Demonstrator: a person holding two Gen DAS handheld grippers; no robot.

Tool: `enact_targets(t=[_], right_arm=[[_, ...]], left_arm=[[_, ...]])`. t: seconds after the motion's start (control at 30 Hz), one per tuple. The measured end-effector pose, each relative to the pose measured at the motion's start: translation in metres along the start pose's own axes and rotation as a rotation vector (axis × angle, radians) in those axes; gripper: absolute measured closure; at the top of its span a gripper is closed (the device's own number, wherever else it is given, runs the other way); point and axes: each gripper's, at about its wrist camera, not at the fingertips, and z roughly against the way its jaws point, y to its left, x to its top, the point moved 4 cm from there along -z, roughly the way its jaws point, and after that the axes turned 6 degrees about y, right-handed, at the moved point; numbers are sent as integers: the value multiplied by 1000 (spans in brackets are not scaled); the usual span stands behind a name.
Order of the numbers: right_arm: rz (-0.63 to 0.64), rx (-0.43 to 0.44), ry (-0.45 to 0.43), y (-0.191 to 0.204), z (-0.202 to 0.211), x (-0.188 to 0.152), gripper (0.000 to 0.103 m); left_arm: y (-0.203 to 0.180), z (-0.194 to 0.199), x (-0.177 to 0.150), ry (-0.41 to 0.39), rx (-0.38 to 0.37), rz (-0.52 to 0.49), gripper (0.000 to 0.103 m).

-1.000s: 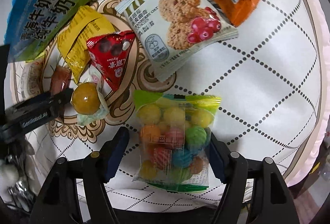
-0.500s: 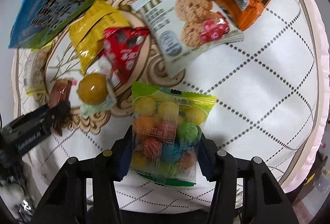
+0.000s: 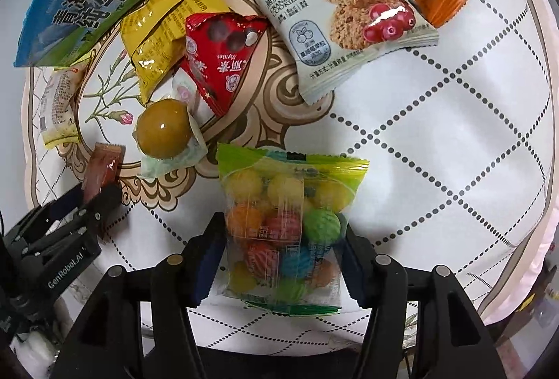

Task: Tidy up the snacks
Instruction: 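Grasp the brown wrapped snack with the left tool while the right tool grasps the candy bag, then lower both packs into the cardboard box and open both tools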

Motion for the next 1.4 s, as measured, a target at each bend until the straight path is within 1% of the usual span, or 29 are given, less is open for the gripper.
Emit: enact_targets(t=[0.07,0.1,0.13,0.17,0.2,0.27,0.33,0.47,0.53,0.63,0.7,0.73,0.8,0.87,0.93,1.03,1.13,1.2,1.27,1.4], right_arm=[[0,-9,-12,7,0,-1,42],[7,-16,-23,8,2,-2,48],[9,-13,-31,5,4,-3,48],[10,-11,-42,7,7,-6,49],[14,-7,-50,9,9,-7,49],[19,16,-59,14,19,-12,49],[29,54,-71,23,30,-15,49],[81,111,-130,47,67,-14,50],[112,137,-179,59,97,-9,50],[143,176,-253,74,142,3,50],[159,192,-292,82,170,19,50],[164,189,-317,87,185,31,50],[171,172,-352,95,203,50,50],[166,145,-373,100,215,78,50],[157,116,-377,100,220,103,50],[144,62,-364,99,214,139,50],[128,22,-340,97,203,160,50],[117,-3,-318,97,188,177,50],[111,-19,-301,94,180,185,50],[106,-57,-282,92,164,202,51]], left_arm=[[-2,0,4,-8,-1,3,49],[-1,2,5,-10,-6,8,49],[0,8,10,-10,-15,13,49],[-2,18,25,-9,-27,17,49],[-6,32,26,-10,-38,20,49],[-8,45,20,-20,-65,23,49],[-11,67,19,-47,-92,19,49],[-13,129,31,-151,-161,17,49],[-10,167,44,-211,-192,23,49],[0,209,71,-272,-259,48,49],[6,229,94,-305,-276,64,49],[9,239,108,-320,-287,74,49],[13,246,131,-329,-297,83,49],[15,243,158,-317,-303,98,49],[18,236,178,-288,-312,104,49],[19,213,215,-223,-322,123,49],[18,187,238,-157,-322,135,49],[15,168,248,-107,-327,135,49],[12,150,258,-61,-328,133,49],[5,120,268,8,-329,128,49]])
